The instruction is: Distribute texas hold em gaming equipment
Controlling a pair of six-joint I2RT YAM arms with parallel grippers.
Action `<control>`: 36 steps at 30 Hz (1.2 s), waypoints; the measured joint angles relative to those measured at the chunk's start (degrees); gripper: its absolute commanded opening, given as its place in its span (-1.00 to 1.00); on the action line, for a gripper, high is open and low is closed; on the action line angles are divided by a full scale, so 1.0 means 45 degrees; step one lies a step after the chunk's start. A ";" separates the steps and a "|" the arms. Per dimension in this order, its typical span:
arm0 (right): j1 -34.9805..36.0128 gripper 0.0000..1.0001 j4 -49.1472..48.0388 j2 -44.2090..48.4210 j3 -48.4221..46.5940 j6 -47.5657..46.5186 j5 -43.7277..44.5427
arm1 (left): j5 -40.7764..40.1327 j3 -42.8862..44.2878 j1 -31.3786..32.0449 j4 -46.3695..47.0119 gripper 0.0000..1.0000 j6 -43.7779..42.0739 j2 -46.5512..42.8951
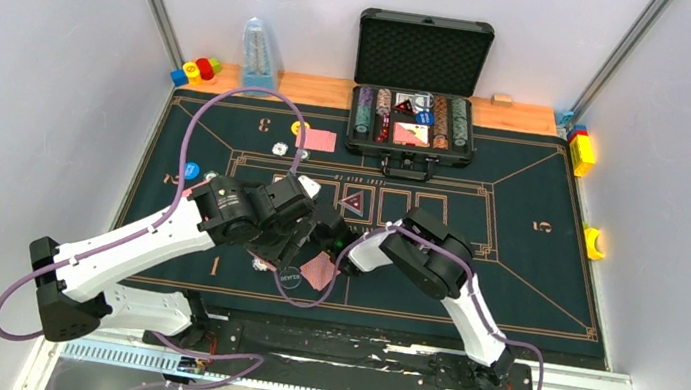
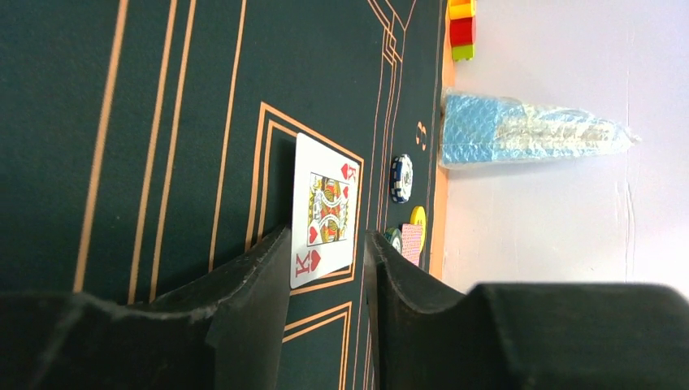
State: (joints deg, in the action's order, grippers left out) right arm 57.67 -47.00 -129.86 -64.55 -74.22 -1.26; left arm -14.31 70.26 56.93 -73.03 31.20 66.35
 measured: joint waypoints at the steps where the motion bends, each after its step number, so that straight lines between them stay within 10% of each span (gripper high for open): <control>1: 0.0034 -0.14 0.0039 0.0029 0.0005 0.0029 0.0010 | 0.0000 0.0000 0.0000 0.0000 -1.00 0.0000 0.0000; 36: -0.0510 0.51 0.3036 0.1938 0.0316 0.1632 -0.2506 | -0.0005 0.0160 0.0000 -0.0015 -1.00 -0.0097 0.0228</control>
State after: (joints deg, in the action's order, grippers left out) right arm 55.37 -33.34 -121.14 -63.13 -66.87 -12.53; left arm -14.33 70.98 56.93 -73.10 30.76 67.37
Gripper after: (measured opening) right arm 0.742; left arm 0.718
